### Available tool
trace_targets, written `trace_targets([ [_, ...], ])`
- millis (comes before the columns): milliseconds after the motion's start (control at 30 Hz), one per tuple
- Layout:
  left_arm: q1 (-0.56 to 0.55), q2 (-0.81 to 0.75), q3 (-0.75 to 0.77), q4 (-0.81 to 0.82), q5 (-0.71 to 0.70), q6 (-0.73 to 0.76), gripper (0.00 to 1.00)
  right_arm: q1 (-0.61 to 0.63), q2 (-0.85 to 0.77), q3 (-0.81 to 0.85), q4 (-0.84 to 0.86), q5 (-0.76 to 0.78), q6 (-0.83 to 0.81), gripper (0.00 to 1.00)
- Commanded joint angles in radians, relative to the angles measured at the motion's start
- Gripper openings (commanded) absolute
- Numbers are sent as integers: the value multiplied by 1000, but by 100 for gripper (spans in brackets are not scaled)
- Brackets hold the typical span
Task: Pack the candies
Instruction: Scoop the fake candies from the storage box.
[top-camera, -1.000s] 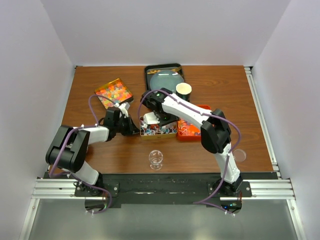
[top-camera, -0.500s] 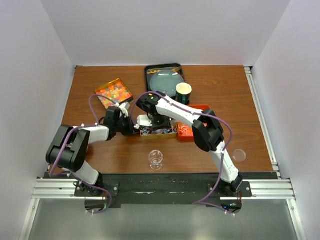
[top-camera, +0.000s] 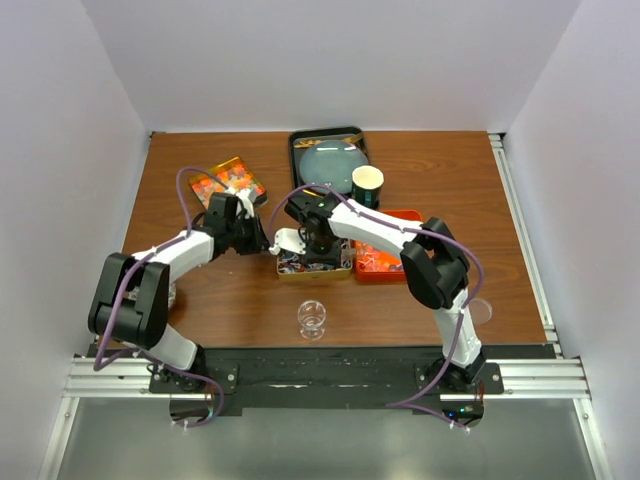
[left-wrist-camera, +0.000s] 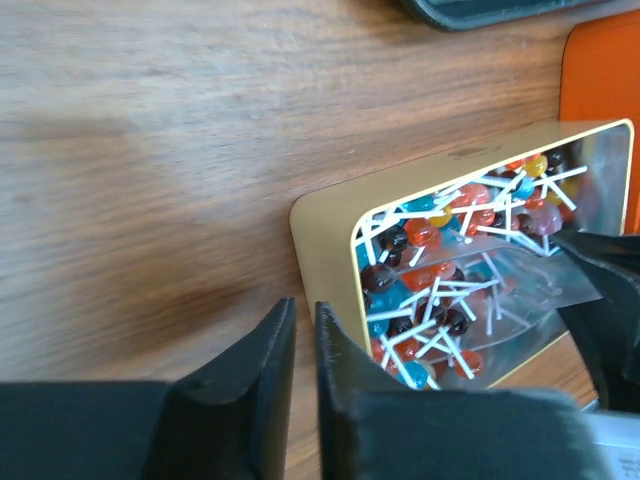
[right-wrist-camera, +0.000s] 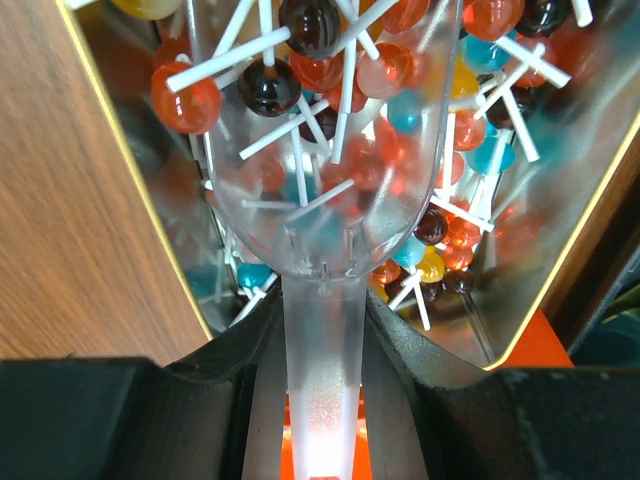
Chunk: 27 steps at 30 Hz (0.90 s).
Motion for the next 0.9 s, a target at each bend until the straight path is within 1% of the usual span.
trace_targets([
  [0, 22, -64, 71, -161, -44, 105, 31, -25, -68, -79, 127, -101, 35, 0],
  [67, 30, -74, 79, -198, -38, 118, 36, -36, -79, -95, 136, -109, 36, 0],
  [100, 36, -86, 84, -207, -39, 128, 41, -42, -89, -108, 144, -110, 38, 0],
  [133, 40, -92, 85, -215, -39, 136, 44, -52, -97, -118, 152, -118, 44, 0],
  [200, 51, -101, 94, -234, -41, 158, 48, -63, -122, -136, 169, -129, 47, 0],
  [300, 62, -115, 110, -235, -31, 193, 50, -83, -142, -162, 187, -159, 47, 0],
  [367, 65, -124, 119, -221, -1, 216, 51, -94, -157, -174, 195, -173, 49, 0],
  [433, 65, -133, 134, -214, 27, 277, 51, -103, -180, -205, 222, -184, 49, 0],
  [600, 74, -161, 174, -209, 35, 368, 53, -123, -227, -276, 276, -218, 38, 0],
  [767, 125, -172, 182, -178, 105, 371, 55, -154, -298, -354, 356, -298, 53, 0],
  [867, 161, -170, 182, -168, 113, 365, 55, -158, -362, -461, 446, -317, 53, 0],
])
